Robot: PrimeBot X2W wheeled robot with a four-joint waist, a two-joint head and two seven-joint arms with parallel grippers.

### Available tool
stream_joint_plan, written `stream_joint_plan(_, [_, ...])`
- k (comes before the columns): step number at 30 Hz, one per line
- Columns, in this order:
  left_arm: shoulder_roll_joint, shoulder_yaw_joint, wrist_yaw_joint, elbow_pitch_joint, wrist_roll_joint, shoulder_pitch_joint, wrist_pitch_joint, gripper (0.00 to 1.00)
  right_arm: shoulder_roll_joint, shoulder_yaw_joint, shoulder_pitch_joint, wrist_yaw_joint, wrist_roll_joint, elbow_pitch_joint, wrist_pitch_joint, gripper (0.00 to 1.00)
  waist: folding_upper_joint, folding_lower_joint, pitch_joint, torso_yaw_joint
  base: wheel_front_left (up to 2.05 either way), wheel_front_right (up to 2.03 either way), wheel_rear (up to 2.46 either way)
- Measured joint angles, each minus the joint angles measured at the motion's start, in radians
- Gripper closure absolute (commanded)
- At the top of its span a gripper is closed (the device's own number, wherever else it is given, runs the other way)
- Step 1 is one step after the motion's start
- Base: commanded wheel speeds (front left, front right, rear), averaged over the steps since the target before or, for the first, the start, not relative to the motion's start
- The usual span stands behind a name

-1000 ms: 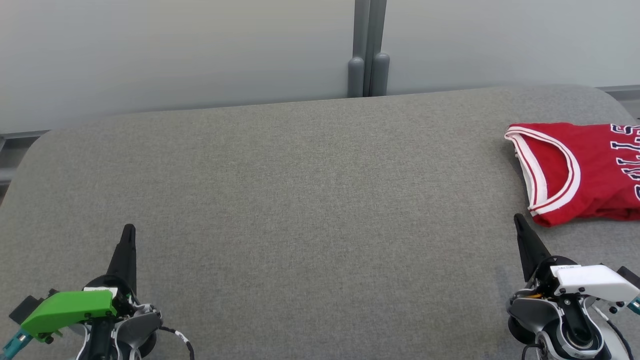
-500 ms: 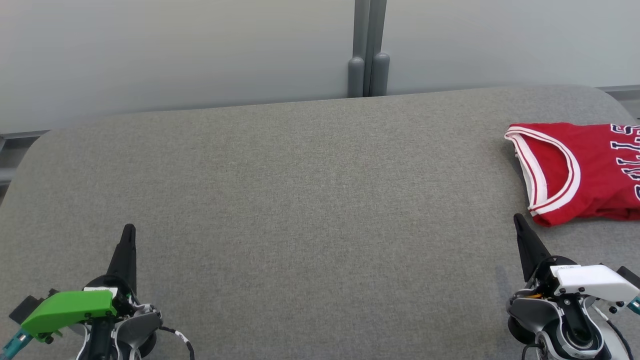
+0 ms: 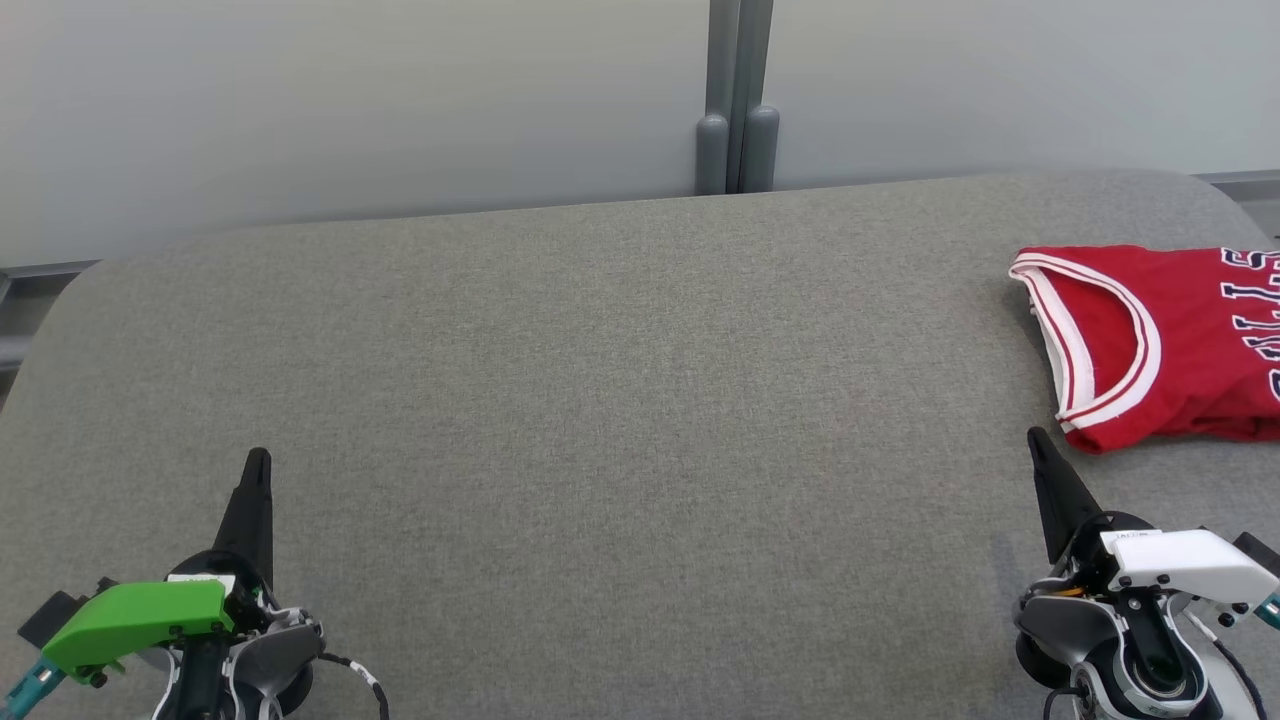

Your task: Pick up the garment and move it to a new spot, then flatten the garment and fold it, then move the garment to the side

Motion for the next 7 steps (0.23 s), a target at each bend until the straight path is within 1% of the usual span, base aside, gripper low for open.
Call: stream_joint_plan(7, [0.000,0.000,0.000,0.000,0.000,0.000,0.000,1.00,0.000,0.000,0.000,0.000,0.000,0.000,0.000,1.00,0.0000,0.0000,0.000,0.000,0.00,0.00,0.00])
